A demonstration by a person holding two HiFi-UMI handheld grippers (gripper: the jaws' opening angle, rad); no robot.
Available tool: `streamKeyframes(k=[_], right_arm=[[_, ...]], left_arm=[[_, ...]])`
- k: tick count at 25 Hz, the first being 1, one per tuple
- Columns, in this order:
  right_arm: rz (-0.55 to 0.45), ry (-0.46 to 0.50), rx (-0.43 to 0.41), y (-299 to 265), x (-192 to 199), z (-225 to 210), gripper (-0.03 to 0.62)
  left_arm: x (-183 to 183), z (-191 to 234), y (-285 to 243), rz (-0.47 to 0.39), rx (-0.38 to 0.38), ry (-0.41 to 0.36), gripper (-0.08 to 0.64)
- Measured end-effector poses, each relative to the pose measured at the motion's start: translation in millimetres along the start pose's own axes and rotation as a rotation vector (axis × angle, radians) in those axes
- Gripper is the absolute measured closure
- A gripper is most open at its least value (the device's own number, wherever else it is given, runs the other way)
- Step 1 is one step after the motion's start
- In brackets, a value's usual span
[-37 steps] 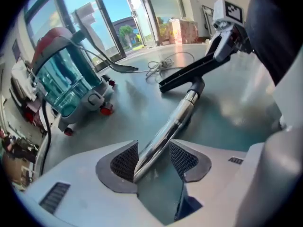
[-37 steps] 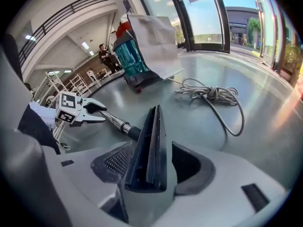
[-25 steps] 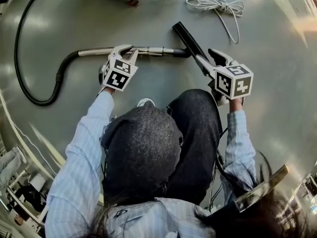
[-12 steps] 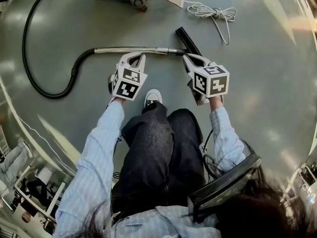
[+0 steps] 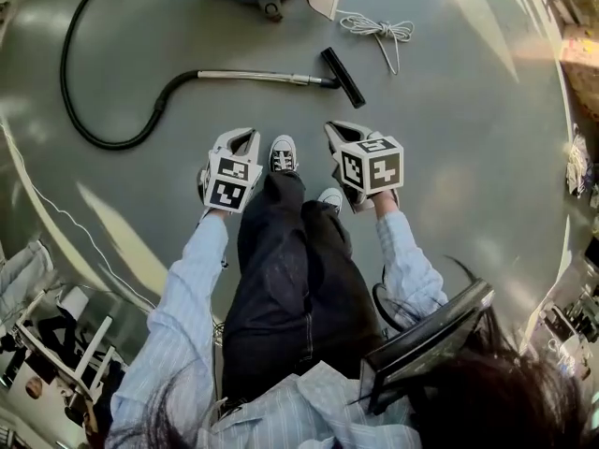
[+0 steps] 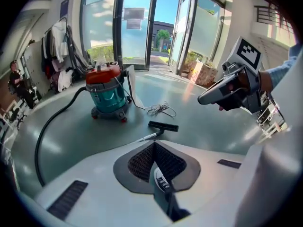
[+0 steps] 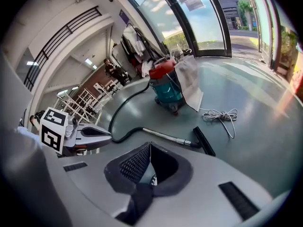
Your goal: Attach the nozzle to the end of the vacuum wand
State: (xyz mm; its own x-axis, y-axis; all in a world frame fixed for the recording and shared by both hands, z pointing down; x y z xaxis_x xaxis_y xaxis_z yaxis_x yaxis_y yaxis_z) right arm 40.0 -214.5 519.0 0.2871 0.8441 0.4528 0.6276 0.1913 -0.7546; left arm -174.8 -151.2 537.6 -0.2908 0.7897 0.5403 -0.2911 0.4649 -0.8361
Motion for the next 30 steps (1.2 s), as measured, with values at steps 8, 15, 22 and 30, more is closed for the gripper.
streamKeyframes(k=[8, 15, 22, 30], right_arm=[[0.055, 0.016, 0.027, 168.6, 0.6, 116.3, 0.583], [0.019, 0.044, 0.01, 251.8, 4.6, 184.5, 0.583], [-0.027, 0.093, 0.012, 264.7, 6.6, 262.8, 0.583], [-0.135, 0.034, 0.063, 265.1, 71.0, 359.6, 0.583]], left_arm=[[-14.9, -77.5, 201.6, -0.048, -0.024, 0.117, 0.555], [-22.2, -136.5, 316.0, -0.156, -0.037, 0.203, 0.555], [5.4, -123.3, 384.1, -0.223, -0.028, 0.201, 0.555], [63.6, -110.4, 451.0, -0.288, 0.086, 0.155, 0.555]])
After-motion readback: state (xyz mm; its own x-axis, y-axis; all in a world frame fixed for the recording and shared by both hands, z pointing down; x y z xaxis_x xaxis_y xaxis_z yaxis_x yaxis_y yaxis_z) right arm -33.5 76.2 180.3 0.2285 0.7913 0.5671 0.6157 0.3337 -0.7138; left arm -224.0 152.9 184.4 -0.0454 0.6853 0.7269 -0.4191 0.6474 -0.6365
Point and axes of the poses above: the fingertips, and each gripper's own axes: y backward along the fingers, z to its left, x out of its underside, the point moved 8 cm from there along y, backward along the fingers, and after that the axes turned 2 degrees about -x, right-handed, at the moved point
